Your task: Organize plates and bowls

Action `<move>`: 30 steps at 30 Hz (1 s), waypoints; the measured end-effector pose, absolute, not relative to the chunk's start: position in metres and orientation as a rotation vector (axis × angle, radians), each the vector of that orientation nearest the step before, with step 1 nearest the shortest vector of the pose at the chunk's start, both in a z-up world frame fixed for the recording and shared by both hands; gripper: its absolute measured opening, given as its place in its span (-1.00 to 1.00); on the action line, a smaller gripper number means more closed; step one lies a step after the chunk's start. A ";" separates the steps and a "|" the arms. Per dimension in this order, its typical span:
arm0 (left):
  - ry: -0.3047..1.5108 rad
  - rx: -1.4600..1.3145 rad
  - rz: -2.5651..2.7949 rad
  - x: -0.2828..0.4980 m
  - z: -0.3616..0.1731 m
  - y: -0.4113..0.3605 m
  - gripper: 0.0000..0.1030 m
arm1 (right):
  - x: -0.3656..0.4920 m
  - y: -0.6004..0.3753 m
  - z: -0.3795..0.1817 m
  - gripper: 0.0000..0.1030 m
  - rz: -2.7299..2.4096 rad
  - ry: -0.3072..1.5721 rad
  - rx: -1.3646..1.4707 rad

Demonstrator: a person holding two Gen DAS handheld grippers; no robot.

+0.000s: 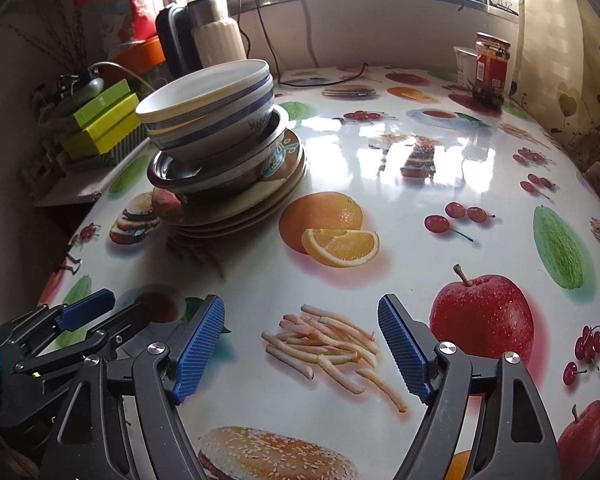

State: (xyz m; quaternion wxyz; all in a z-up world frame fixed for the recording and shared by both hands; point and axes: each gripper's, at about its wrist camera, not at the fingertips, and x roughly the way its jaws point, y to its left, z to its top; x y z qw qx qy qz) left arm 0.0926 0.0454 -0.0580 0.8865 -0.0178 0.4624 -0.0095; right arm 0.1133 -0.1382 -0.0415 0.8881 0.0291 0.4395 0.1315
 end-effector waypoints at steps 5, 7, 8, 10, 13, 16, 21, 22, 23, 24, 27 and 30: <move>0.957 -0.031 -0.015 0.093 -0.061 0.044 -0.07 | 0.113 -0.130 -0.052 0.56 0.258 0.945 0.018; 0.954 -0.024 -0.013 0.093 -0.061 0.044 -0.07 | 0.113 -0.130 -0.055 0.57 0.254 0.956 0.019; 0.952 -0.020 -0.010 0.093 -0.061 0.043 -0.07 | 0.112 -0.129 -0.056 0.57 0.250 0.951 0.015; 0.950 -0.013 -0.003 0.093 -0.062 0.042 -0.07 | 0.112 -0.129 -0.057 0.63 0.241 0.950 0.005; 0.943 -0.010 0.000 0.092 -0.062 0.041 -0.03 | 0.111 -0.127 -0.058 0.66 0.227 0.944 -0.009; 0.939 -0.009 0.000 0.093 -0.063 0.041 -0.02 | 0.110 -0.127 -0.059 0.67 0.209 0.940 -0.022; 0.932 -0.012 0.002 0.092 -0.063 0.041 -0.01 | 0.109 -0.128 -0.060 0.67 0.195 0.937 -0.028; 0.932 -0.012 0.003 0.092 -0.063 0.041 -0.01 | 0.109 -0.128 -0.060 0.67 0.192 0.936 -0.030; 0.931 -0.012 0.005 0.092 -0.063 0.041 -0.01 | 0.109 -0.128 -0.060 0.67 0.188 0.935 -0.034; 0.930 -0.013 0.006 0.092 -0.063 0.041 0.00 | 0.109 -0.127 -0.060 0.68 0.184 0.935 -0.039; 0.928 -0.014 0.006 0.092 -0.063 0.041 0.00 | 0.108 -0.127 -0.060 0.68 0.178 0.932 -0.042; 0.927 -0.013 0.006 0.092 -0.063 0.041 0.00 | 0.108 -0.128 -0.060 0.68 0.177 0.930 -0.043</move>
